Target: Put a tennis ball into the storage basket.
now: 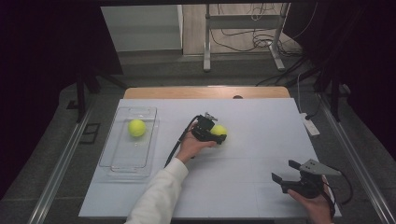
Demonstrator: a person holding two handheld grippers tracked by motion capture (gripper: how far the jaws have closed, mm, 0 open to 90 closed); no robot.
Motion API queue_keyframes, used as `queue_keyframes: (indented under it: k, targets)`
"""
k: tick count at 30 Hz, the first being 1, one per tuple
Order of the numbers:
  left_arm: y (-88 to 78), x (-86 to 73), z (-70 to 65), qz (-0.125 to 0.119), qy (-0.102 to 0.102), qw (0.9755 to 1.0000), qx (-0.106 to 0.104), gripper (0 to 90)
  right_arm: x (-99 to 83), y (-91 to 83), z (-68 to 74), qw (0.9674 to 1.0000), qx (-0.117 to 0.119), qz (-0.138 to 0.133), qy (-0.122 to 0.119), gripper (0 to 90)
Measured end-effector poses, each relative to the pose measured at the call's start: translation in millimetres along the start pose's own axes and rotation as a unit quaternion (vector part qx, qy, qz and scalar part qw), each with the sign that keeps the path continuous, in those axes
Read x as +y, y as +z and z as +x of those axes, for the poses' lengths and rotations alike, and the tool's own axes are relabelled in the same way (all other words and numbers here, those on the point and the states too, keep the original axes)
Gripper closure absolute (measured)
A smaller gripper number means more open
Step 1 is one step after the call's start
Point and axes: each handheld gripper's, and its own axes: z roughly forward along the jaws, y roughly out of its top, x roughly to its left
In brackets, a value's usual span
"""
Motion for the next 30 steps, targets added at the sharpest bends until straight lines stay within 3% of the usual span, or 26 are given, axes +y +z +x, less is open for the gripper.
queue_keyframes:
  k: [5, 18, 30]
  targets:
    - [-1.5, -0.4, -1.5, 0.000, 0.008, 1.0000, 0.003, 27.6, -0.1, -0.6, -0.2, 1.0000, -0.001, 0.000, 0.000, 11.4]
    - [-22.0, -7.0, -1.7, -0.035, 0.005, 0.9992, -0.018, 27.6, -0.3, -1.2, -0.4, 1.0000, -0.003, 0.000, 0.001, 11.3]
    - [-32.9, -7.5, -5.8, -0.050, 0.011, 0.9985, -0.019, 27.6, -0.4, -1.5, -0.7, 1.0000, -0.006, 0.001, 0.001, 11.4]
